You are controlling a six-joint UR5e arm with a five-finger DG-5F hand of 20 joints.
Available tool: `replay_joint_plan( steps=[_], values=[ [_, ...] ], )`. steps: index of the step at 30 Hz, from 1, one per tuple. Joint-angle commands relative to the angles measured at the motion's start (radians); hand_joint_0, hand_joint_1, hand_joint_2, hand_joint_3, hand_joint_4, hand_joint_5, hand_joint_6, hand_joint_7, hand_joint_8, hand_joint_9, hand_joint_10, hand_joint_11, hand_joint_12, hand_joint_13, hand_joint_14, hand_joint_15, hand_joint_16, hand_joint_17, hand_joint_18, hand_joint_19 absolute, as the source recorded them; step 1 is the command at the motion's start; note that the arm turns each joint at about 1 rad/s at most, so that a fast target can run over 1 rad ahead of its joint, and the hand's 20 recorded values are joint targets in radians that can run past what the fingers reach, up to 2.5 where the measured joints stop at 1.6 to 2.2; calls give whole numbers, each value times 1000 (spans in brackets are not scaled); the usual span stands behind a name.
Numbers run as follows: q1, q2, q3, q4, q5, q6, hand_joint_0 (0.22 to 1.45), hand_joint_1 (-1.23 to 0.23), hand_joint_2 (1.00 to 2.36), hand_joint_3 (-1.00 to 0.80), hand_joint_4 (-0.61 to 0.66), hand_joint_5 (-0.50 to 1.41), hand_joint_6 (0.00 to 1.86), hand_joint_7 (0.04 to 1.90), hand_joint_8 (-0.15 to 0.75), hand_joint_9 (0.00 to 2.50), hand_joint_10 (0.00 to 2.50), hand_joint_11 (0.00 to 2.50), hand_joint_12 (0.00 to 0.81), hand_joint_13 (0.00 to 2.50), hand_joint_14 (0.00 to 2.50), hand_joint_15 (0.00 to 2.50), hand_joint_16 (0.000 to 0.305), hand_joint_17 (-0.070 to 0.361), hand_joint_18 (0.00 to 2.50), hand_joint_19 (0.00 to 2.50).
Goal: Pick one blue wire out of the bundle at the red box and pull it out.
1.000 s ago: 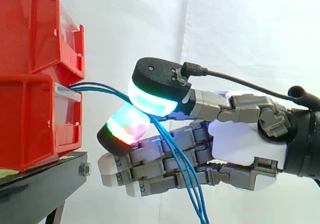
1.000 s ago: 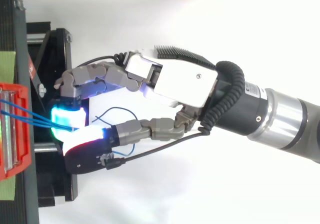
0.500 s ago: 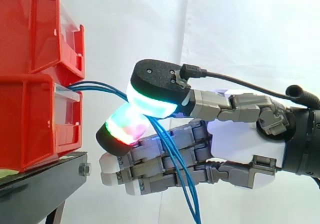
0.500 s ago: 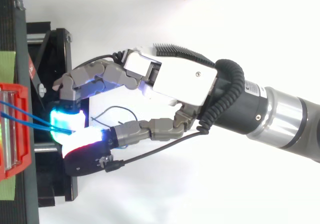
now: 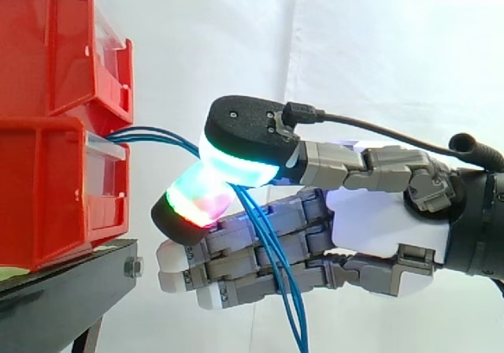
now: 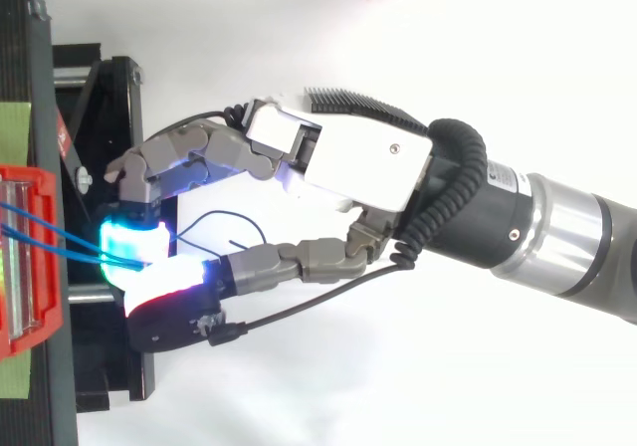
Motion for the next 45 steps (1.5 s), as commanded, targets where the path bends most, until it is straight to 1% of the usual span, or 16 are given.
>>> replay_joint_plan(
  steps=[1,4,6,9,10,13,14,16,18,26,29,30,32,34,37,45],
  values=[
    [0,-1,-1,1,-1,0,614,-640,1015,-115,337,-107,615,1199,274,850,11,331,360,540,9,238,56,125,382,392],
    [0,-1,-1,0,-1,2,618,-620,1016,-120,345,-84,564,1294,271,883,11,338,359,552,10,246,55,124,379,395],
    [0,-1,-1,1,-1,2,622,-625,1016,-125,327,-87,564,1286,275,879,14,371,353,554,10,262,54,122,380,399],
    [0,1,1,1,-3,2,628,-702,1020,-93,307,-118,635,1164,274,862,14,440,348,551,11,268,52,117,377,395],
    [0,1,-1,1,-3,2,634,-752,1022,-97,287,-142,701,1070,272,852,17,477,345,546,11,280,51,115,374,399],
    [0,-1,1,1,-3,2,625,-792,1020,-181,333,-151,733,1020,268,852,16,508,343,547,12,277,51,114,375,396],
    [0,-1,1,1,-3,2,613,-792,1019,-217,348,-146,724,1035,264,857,15,482,342,547,12,278,51,114,376,407],
    [0,1,1,1,-3,2,598,-719,1018,-240,357,-84,555,1335,256,874,11,338,333,546,11,259,51,114,372,415],
    [0,-1,-1,1,-3,0,618,-628,1019,-222,378,-55,501,1395,237,921,10,278,324,559,11,258,50,111,363,422],
    [1,-1,-1,1,-3,0,655,-590,1020,-191,419,-62,503,1261,245,971,12,332,322,595,12,277,49,109,396,408],
    [1,-1,-1,1,-3,0,673,-647,1024,-133,357,-78,500,1338,254,924,16,463,328,566,12,286,49,110,395,398],
    [0,-1,-1,1,-3,0,673,-696,1023,-122,326,-105,566,1232,257,908,16,514,330,563,12,285,49,111,397,398],
    [0,-1,-1,1,-3,0,660,-768,1021,-186,312,-141,674,1067,262,882,17,559,334,562,12,291,50,112,394,395],
    [1,-1,-1,1,-3,0,633,-814,1014,-309,308,-153,710,1028,257,877,17,581,335,561,14,304,50,112,390,403],
    [0,-1,-1,1,-3,0,618,-810,1002,-472,323,-151,734,992,260,893,20,570,335,561,13,301,50,112,387,403],
    [0,-1,1,1,-3,0,580,-736,1000,-500,314,-135,719,1027,266,924,19,569,340,571,13,311,50,113,392,421]
  ],
)
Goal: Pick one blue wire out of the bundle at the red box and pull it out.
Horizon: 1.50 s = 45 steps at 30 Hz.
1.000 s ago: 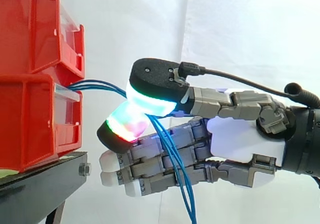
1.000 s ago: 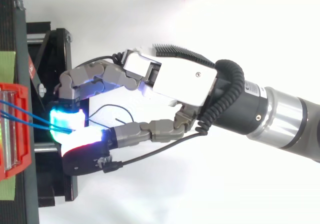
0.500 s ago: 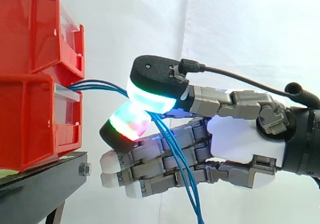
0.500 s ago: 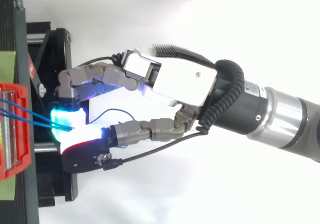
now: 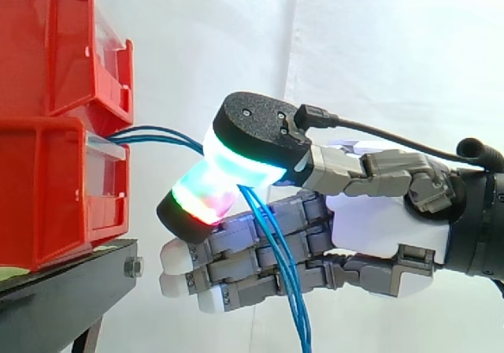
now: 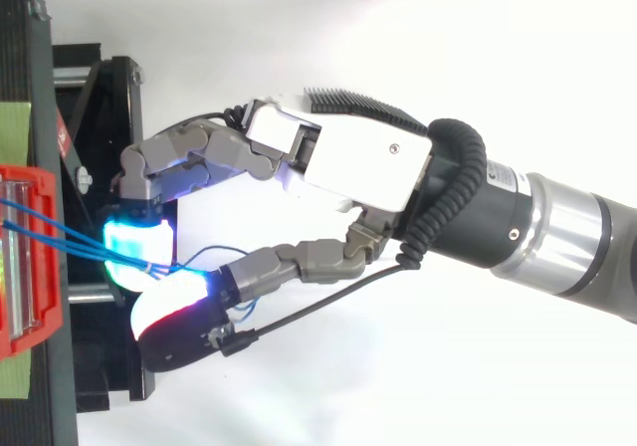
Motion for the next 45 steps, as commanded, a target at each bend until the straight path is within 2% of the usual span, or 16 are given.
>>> replay_joint_plan(
  steps=[1,6,9,12,15,16,19,22,24,30,33,36,37,39,43,45],
  values=[
    [0,0,0,0,0,0,580,-728,1000,-500,315,-132,714,1032,262,930,17,570,339,573,13,313,50,113,392,421],
    [0,0,0,0,0,2,541,-531,1000,-500,321,-102,642,1151,261,968,17,543,344,593,13,319,52,116,397,441],
    [0,0,0,-1,0,2,540,-400,1000,-500,306,-63,523,1331,247,985,17,473,340,598,13,324,52,117,387,457],
    [0,0,0,-1,0,2,548,-366,1000,-500,302,-61,501,1316,244,993,15,441,335,595,15,327,52,118,368,471],
    [0,2,1,-1,0,2,564,-444,1004,-452,263,-62,501,1332,244,995,18,470,337,598,14,333,52,116,360,473],
    [0,0,0,-1,0,2,570,-568,1008,-406,229,-69,521,1348,254,1003,17,503,339,604,13,327,51,116,370,467],
    [0,0,0,0,0,2,582,-669,1012,-347,221,-111,645,1152,256,992,18,546,339,604,15,337,51,115,379,468],
    [0,2,1,0,0,2,589,-716,1015,-276,202,-135,718,1070,252,968,18,597,339,603,14,349,50,114,383,465],
    [0,2,0,0,0,2,591,-732,1017,-239,203,-152,771,993,255,959,20,606,340,603,14,348,50,113,388,467],
    [0,0,1,0,0,2,616,-780,1018,-219,231,-160,795,950,258,940,21,611,342,602,14,350,50,113,402,454],
    [0,0,0,0,0,2,615,-782,1018,-226,274,-158,784,975,258,940,20,593,339,603,14,337,50,113,408,461],
    [0,0,0,0,0,2,600,-716,1016,-189,296,-138,724,1061,261,951,18,535,339,615,15,341,52,117,419,474],
    [0,0,0,0,0,2,605,-650,1016,-172,319,-114,653,1140,267,963,16,505,342,623,14,344,53,120,427,466],
    [0,0,1,0,0,2,611,-631,1016,-158,331,-99,609,1210,269,968,17,490,345,625,13,331,54,121,426,469],
    [0,0,0,0,0,2,628,-643,1019,-143,299,-104,601,1216,261,953,18,559,337,621,14,350,51,115,410,470],
    [0,0,0,0,0,2,636,-715,1019,-99,303,-123,648,1118,265,932,20,566,343,624,14,350,52,117,421,465]
  ],
)
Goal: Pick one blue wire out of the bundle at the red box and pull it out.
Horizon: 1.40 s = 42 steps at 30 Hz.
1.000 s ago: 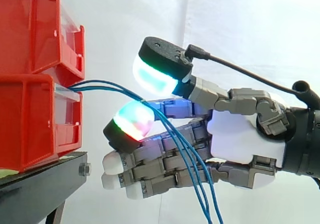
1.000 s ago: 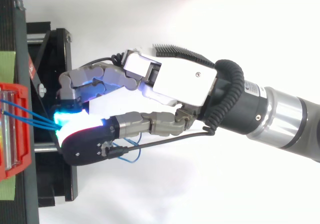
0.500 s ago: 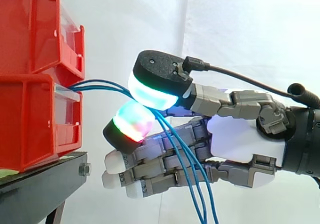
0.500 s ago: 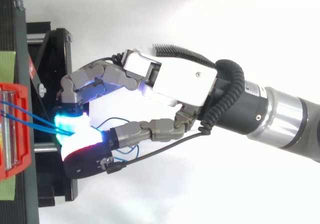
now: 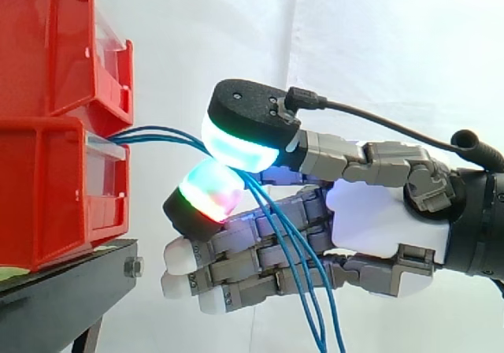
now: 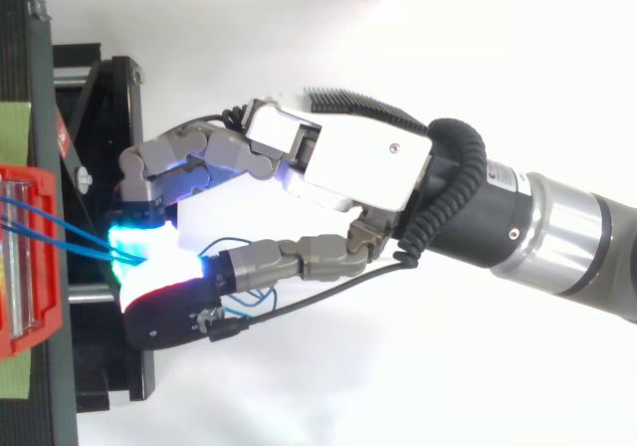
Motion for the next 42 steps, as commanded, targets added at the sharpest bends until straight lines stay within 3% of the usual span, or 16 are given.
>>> replay_joint_plan(
  steps=[1,5,6,7,13,15,16,18,20,22,29,33,37,42],
  values=[
    [-1,0,0,0,0,0,650,-762,1019,-82,299,-143,705,1038,268,929,18,607,344,625,14,347,52,116,432,458],
    [-1,0,0,0,0,2,649,-776,1014,-97,365,-136,705,1049,270,952,15,526,345,647,13,325,54,121,463,455],
    [-1,0,1,0,0,0,663,-659,1008,-95,383,-77,529,1345,268,964,11,341,346,652,11,290,56,127,475,452],
    [-1,0,0,0,0,2,665,-614,1010,-90,394,-58,501,1357,255,982,10,275,338,645,14,279,56,125,463,463],
    [-1,0,0,0,0,2,654,-566,1008,-109,438,-60,504,1138,236,977,3,90,324,616,9,223,56,127,447,459],
    [-1,0,0,0,0,0,644,-557,1012,-128,388,-63,504,1178,241,958,6,143,327,601,10,245,55,124,423,463],
    [-1,0,0,0,0,0,636,-559,1015,-144,307,-62,502,1277,245,944,8,242,326,591,12,271,53,120,404,470],
    [-1,0,0,0,0,0,634,-566,1020,-150,269,-80,539,1322,239,921,15,433,323,579,14,324,49,111,374,483],
    [-1,0,0,0,0,0,633,-595,1023,-135,267,-116,628,1146,237,895,20,521,325,572,14,344,49,111,364,467],
    [-1,0,0,0,0,0,621,-759,1021,-157,243,-170,754,963,241,842,20,600,330,561,15,347,50,112,369,453],
    [-1,0,0,0,0,0,615,-846,1011,-353,293,-168,801,915,247,864,20,616,331,560,16,336,50,113,382,448],
    [-1,0,0,0,0,0,593,-768,1001,-489,273,-108,692,1133,232,917,18,548,323,569,14,341,49,111,379,463],
    [-1,0,1,0,0,0,581,-575,1000,-491,310,-44,500,1402,209,950,14,400,311,589,14,336,48,109,371,485],
    [-1,0,1,0,0,0,575,-465,1004,-450,314,-45,503,1316,201,979,15,358,311,602,15,344,48,109,364,500]
  ],
)
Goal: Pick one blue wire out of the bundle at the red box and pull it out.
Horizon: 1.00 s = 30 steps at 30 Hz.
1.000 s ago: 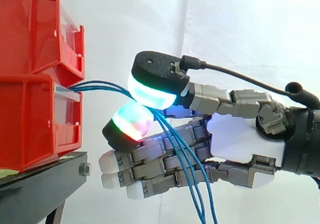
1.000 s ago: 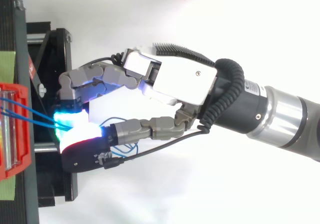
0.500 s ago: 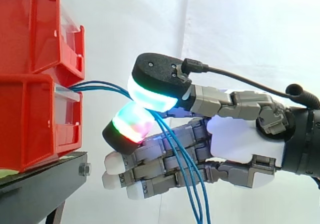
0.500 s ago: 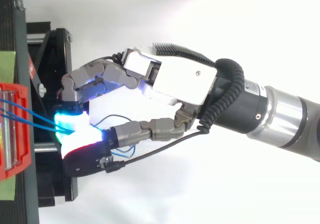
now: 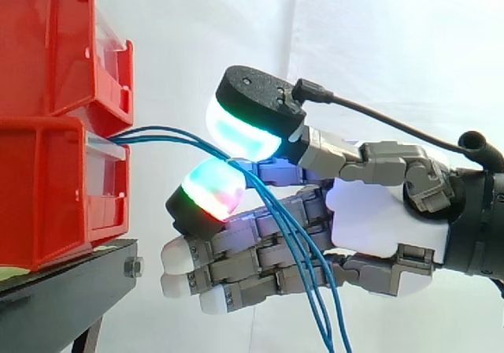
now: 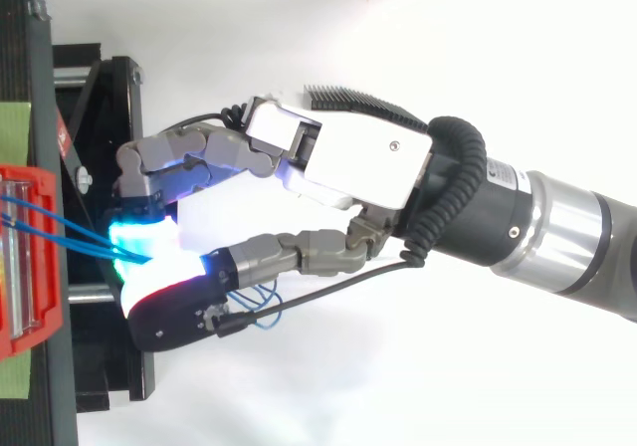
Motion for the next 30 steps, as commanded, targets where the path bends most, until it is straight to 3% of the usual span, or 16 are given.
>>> replay_joint_plan(
  steps=[1,3,6,10,14,17,20,22,26,30],
  values=[
    [0,0,1,0,0,0,576,-454,1004,-443,324,-44,503,1295,195,983,13,350,309,603,15,344,49,109,362,508],
    [0,0,0,0,0,0,582,-442,1007,-422,327,-44,503,1289,191,995,13,352,310,608,15,348,49,109,361,510],
    [0,0,0,0,0,0,589,-633,1015,-280,212,-57,509,1398,224,994,16,455,322,613,16,359,49,110,367,510],
    [0,0,0,0,0,0,585,-725,1016,-190,204,-160,789,968,249,944,18,613,336,618,16,383,51,115,390,500],
    [0,0,0,0,0,0,600,-752,1017,-156,214,-171,817,939,251,932,21,642,337,619,16,388,51,115,399,492],
    [0,0,1,0,0,0,607,-766,1017,-130,296,-164,810,932,261,949,19,606,339,629,17,376,53,119,430,484],
    [0,0,0,0,0,0,612,-756,1015,-94,344,-124,686,1080,269,977,15,513,346,652,15,364,55,124,455,474],
    [0,0,1,0,0,0,638,-644,1014,-90,350,-72,524,1340,249,1005,14,439,338,668,15,358,55,123,460,477],
    [0,0,1,0,0,0,621,-561,1016,-165,347,-62,502,1289,233,1017,14,399,329,670,15,366,53,119,446,505],
    [0,0,0,0,0,0,556,-555,1011,-346,241,-65,502,1321,235,998,16,455,326,656,16,387,51,116,419,534]
  ],
)
